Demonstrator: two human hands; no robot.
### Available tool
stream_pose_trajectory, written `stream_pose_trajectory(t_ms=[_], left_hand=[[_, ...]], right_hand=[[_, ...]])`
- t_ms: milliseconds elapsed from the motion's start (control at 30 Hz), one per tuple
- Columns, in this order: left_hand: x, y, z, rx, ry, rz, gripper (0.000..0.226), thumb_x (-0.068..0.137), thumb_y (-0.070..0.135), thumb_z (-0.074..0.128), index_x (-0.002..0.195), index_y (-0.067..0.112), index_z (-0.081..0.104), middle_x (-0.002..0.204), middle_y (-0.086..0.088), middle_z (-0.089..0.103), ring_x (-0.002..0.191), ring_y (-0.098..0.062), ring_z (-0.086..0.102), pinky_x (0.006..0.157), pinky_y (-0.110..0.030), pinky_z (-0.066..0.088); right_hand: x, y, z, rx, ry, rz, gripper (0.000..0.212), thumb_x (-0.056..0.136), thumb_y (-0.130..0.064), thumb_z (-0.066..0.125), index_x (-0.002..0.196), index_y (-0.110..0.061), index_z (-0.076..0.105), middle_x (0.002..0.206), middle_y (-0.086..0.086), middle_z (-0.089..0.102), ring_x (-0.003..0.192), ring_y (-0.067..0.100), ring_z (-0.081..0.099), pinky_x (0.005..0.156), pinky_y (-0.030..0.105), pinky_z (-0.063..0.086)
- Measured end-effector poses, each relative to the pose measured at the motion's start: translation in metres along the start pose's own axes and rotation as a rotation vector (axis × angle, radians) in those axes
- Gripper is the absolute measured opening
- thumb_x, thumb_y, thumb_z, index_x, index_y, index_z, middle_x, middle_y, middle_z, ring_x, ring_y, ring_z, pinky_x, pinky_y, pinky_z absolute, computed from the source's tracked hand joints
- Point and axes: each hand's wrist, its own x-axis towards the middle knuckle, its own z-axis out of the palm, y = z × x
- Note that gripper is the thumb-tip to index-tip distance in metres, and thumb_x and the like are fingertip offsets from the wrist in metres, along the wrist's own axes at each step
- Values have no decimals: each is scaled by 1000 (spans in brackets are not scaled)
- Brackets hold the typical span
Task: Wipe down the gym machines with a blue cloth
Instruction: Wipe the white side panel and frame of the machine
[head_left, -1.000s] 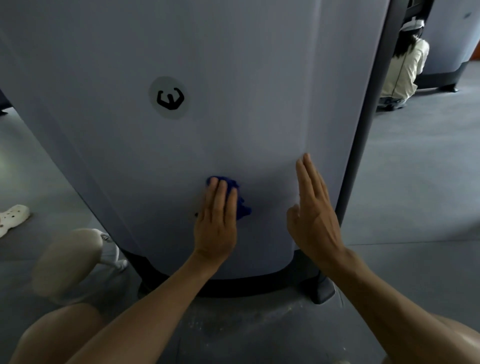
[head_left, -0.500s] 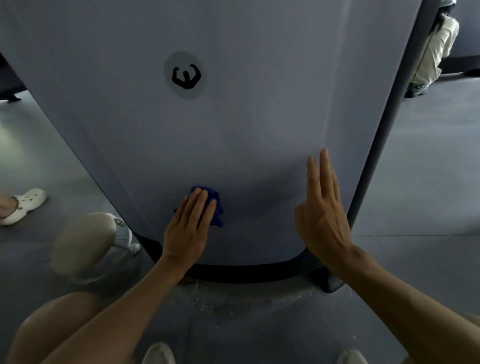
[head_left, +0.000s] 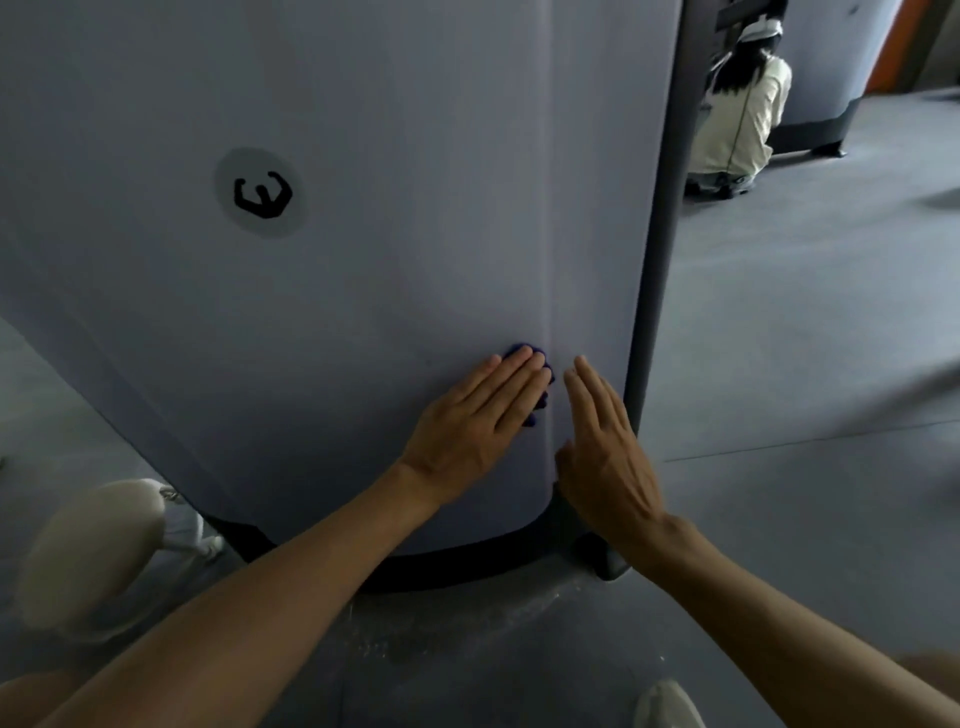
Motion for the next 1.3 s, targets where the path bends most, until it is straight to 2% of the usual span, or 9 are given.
stream_pose_trajectory(t_ms=[67,200,433,600,733,800,1033,1133,1300], left_hand=[[2,-12,-5,-5,-34,33,47,113,5,32,159,-6,28,165,-20,33,155,-33,30,128,-43,25],[12,-37,-20,26,-116,81,72,105,25,64,158,-6,27,165,-20,35,156,-32,28,129,-44,23],[52,-64,-63,190,-178,281,51,106,2,54,154,-7,40,162,-16,40,154,-31,33,122,-46,36],[89,-94,-97,294,-345,445,66,103,32,53,155,-6,39,165,-21,34,155,-33,31,124,-48,30],[115,-107,-105,387,-434,538,85,103,59,47,158,-5,32,168,-22,26,157,-35,24,125,-50,26],[121,-106,-101,451,-459,572,96,99,70,48,160,-2,30,169,-22,21,158,-35,20,126,-51,26],[124,-99,-95,516,-484,656,88,102,70,42,164,9,27,170,-27,14,159,-40,14,126,-55,26],[129,-102,-99,507,-466,681,79,105,62,42,164,10,28,170,-25,16,159,-38,16,126,-52,27],[140,-119,-110,547,-355,580,78,106,61,42,166,15,22,170,-24,15,159,-38,15,125,-55,27]], right_hand=[[-7,-3,0,41,90,64,83,85,5,73,156,1,31,164,20,28,151,33,24,119,46,27],[-15,-40,19,196,224,18,81,88,-1,75,155,-4,30,158,20,39,142,36,43,111,39,41],[19,-130,41,563,346,259,84,96,-7,67,164,-15,18,172,13,2,156,36,16,80,30,59],[44,-152,42,568,476,347,79,91,3,67,160,-8,30,170,20,11,156,40,12,66,36,63],[66,-135,35,500,623,214,46,107,0,39,151,-9,48,164,16,32,154,35,25,67,27,60],[65,-121,42,462,654,175,42,108,-4,46,150,-10,50,162,15,36,153,34,29,70,29,60],[17,-84,98,571,479,629,95,85,5,76,162,-10,22,172,10,2,157,34,16,88,45,61],[17,-92,94,623,450,746,96,89,5,70,163,-11,11,172,12,-4,157,36,11,89,42,59],[26,-105,84,539,509,611,81,95,4,63,162,-4,17,171,18,-2,158,35,1,100,37,52]])
